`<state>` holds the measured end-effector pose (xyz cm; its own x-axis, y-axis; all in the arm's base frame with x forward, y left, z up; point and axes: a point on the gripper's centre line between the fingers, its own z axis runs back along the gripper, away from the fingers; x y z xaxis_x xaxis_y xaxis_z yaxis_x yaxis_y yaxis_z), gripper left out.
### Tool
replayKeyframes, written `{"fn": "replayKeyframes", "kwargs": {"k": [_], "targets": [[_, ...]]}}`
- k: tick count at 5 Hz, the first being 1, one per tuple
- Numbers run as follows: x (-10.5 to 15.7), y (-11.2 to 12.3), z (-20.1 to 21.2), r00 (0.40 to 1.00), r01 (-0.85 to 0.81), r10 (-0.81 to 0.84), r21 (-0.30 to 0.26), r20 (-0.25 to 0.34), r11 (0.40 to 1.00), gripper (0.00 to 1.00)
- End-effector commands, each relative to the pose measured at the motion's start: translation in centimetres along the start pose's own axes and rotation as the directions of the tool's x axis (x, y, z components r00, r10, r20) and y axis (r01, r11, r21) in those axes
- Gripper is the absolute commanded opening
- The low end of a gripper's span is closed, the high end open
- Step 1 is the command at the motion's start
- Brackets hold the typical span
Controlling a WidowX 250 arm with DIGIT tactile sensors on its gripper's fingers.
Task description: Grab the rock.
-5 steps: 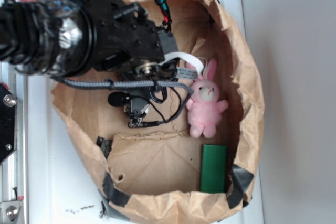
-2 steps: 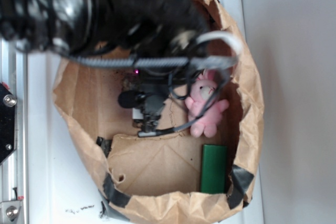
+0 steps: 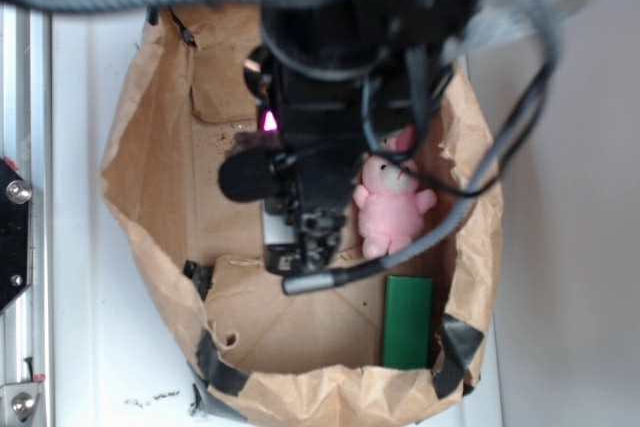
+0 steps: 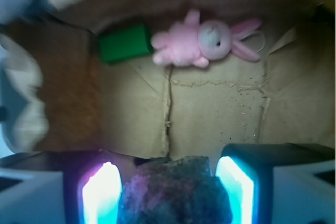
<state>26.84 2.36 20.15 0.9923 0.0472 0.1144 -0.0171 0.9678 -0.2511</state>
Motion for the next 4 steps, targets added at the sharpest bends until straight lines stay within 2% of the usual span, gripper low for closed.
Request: {"fn": "replayKeyframes", "kwargs": {"k": [1,2,4], "targets": [[0.3,-1.8,3.8,0.988,-0.013,0.005,0.048,0.156,0.999,0.00],[0.4,-2.1,3.2,0.981,-0.041,0.024,0.084,0.194,0.996,0.00],[0.4,-2.3,2.7,0.978,-0.043,0.024,0.088,0.206,0.995,0.00]]}}
